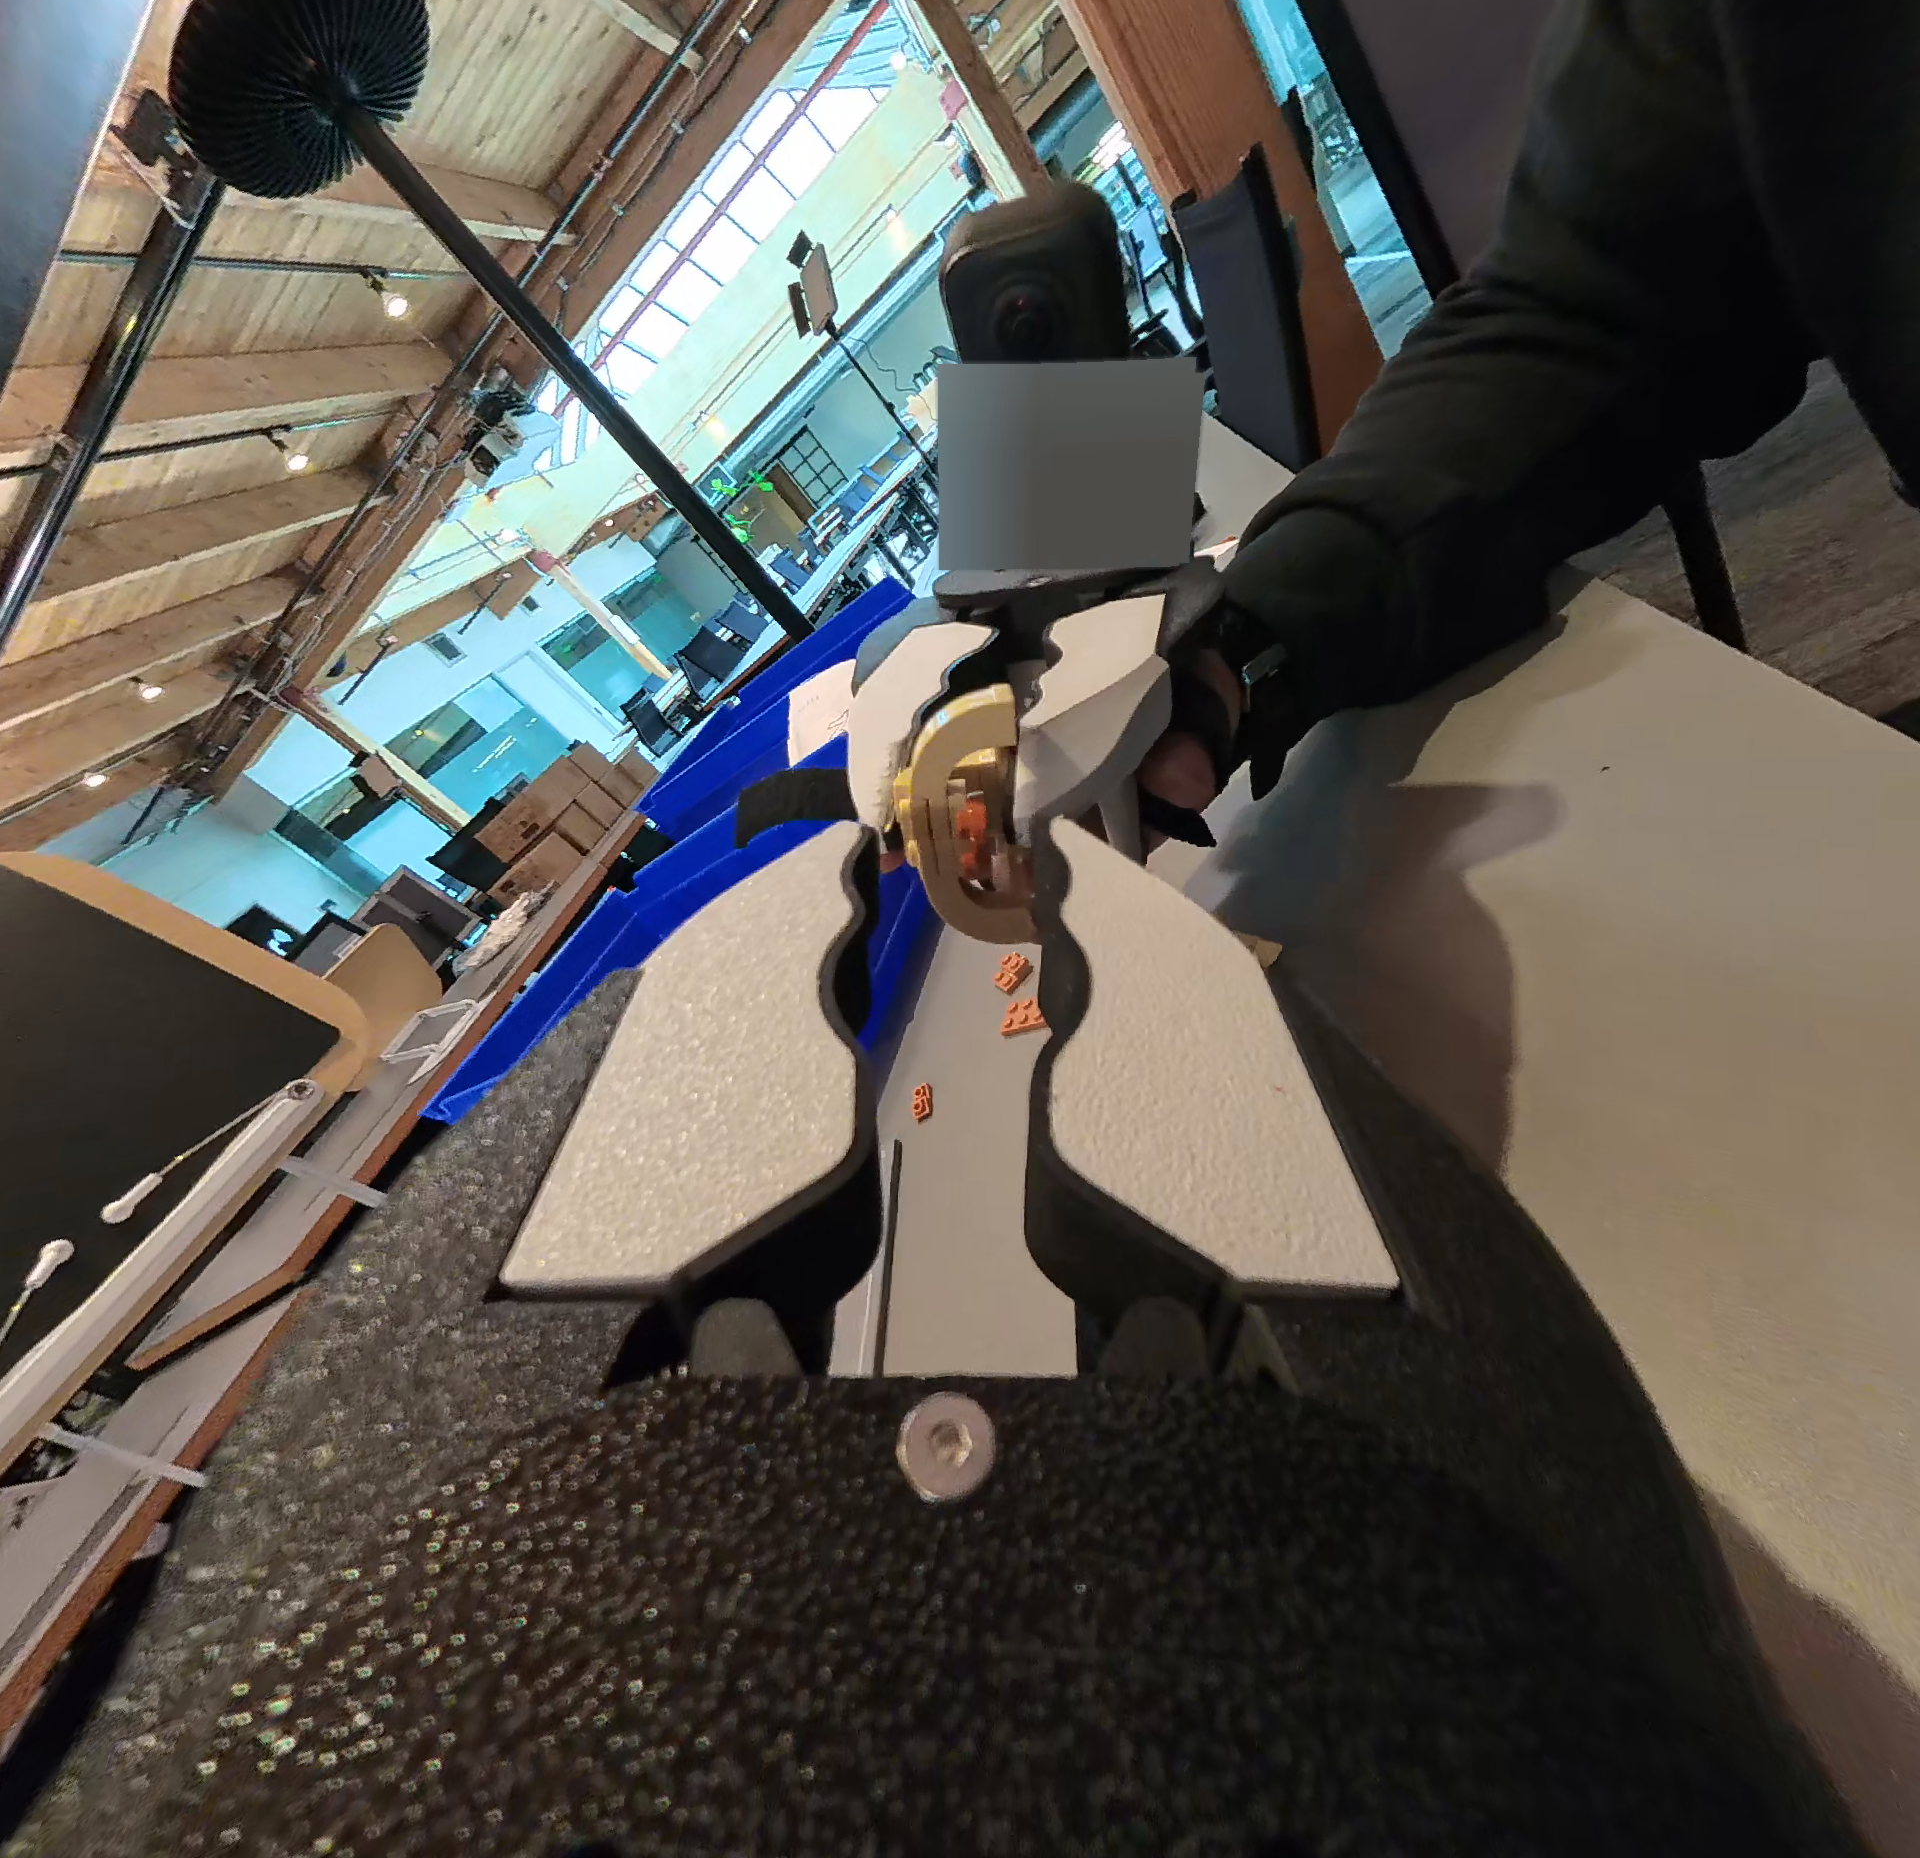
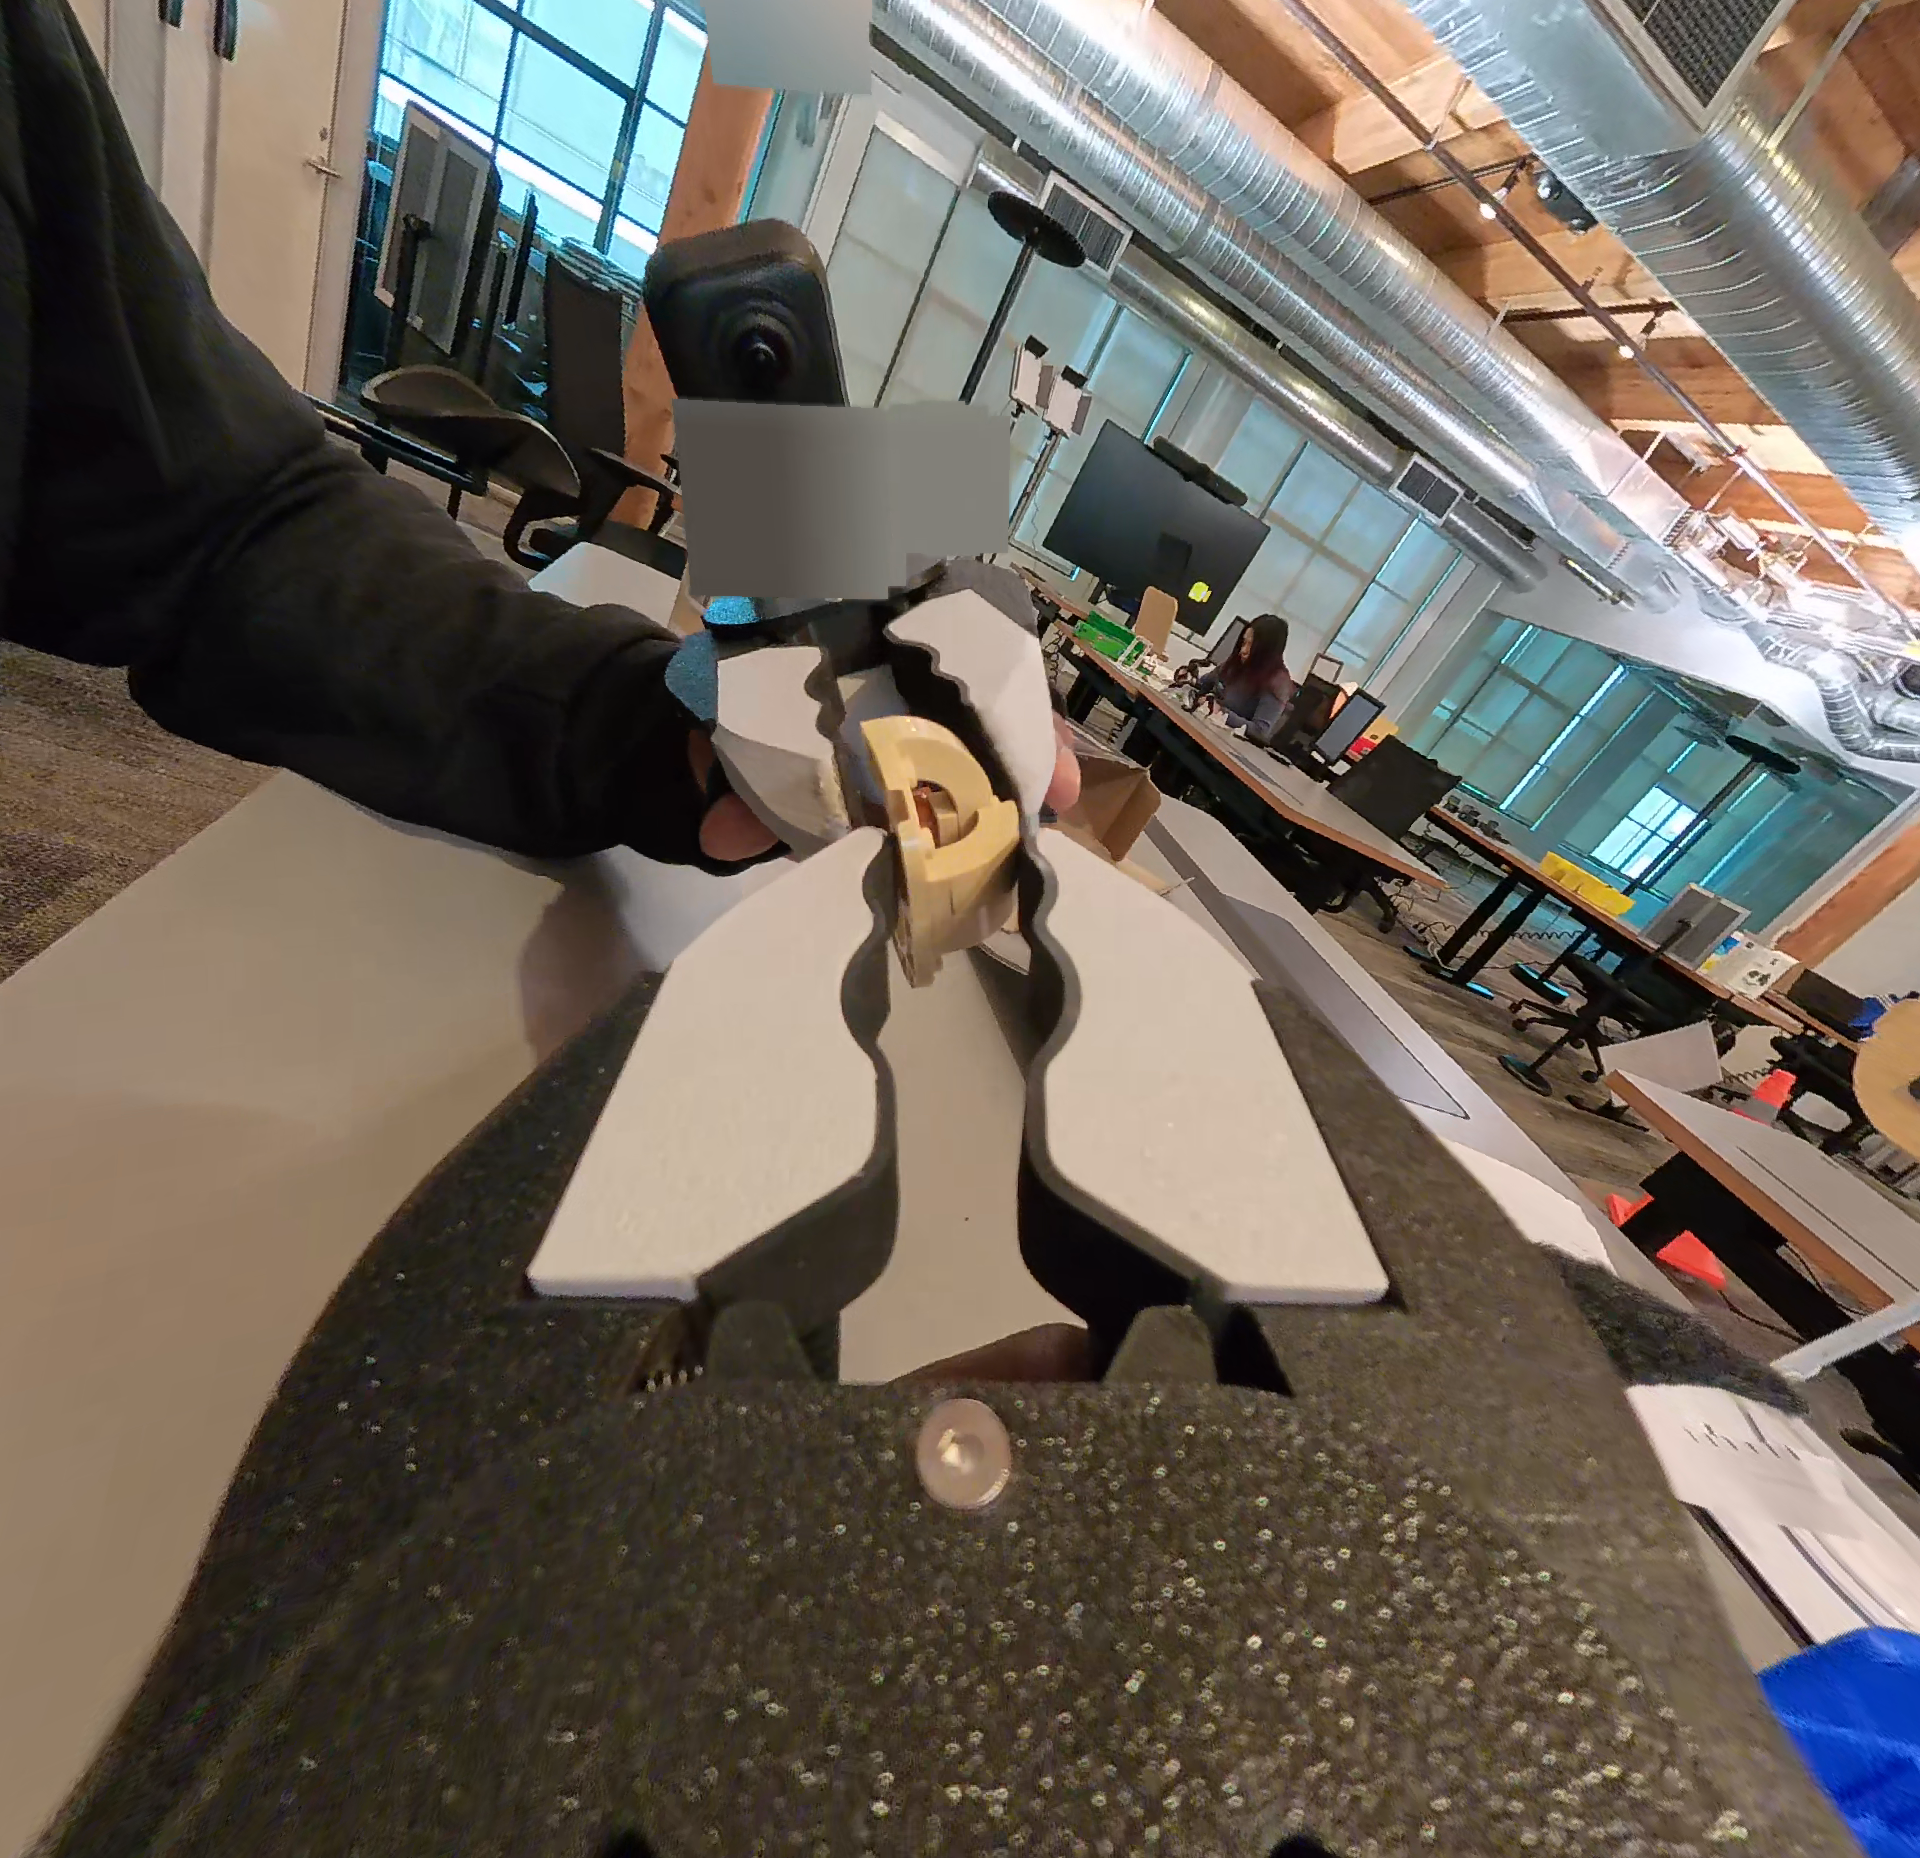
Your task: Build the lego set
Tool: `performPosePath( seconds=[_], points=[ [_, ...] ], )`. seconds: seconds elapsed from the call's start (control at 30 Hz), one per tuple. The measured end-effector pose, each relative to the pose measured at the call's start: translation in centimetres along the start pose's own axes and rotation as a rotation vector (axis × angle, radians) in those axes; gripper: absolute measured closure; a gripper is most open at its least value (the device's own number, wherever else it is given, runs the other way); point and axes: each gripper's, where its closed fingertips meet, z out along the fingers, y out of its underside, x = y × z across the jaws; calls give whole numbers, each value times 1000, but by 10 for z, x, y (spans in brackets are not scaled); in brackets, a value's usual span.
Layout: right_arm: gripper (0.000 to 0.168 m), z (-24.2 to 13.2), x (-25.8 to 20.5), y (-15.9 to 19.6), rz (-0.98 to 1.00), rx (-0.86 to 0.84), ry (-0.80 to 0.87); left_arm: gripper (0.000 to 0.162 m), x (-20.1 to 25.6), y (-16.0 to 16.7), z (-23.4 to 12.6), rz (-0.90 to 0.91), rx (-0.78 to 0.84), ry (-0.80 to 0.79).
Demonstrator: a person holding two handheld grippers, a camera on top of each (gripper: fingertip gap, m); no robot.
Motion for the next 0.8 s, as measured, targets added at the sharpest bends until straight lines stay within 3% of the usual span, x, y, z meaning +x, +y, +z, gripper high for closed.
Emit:
performPosePath(
  seconds=[0.8],
  points=[
    [146,3,-12,-1,-28,-7,-44,148,10,-6,-5,-107,37,116]
  ],
)
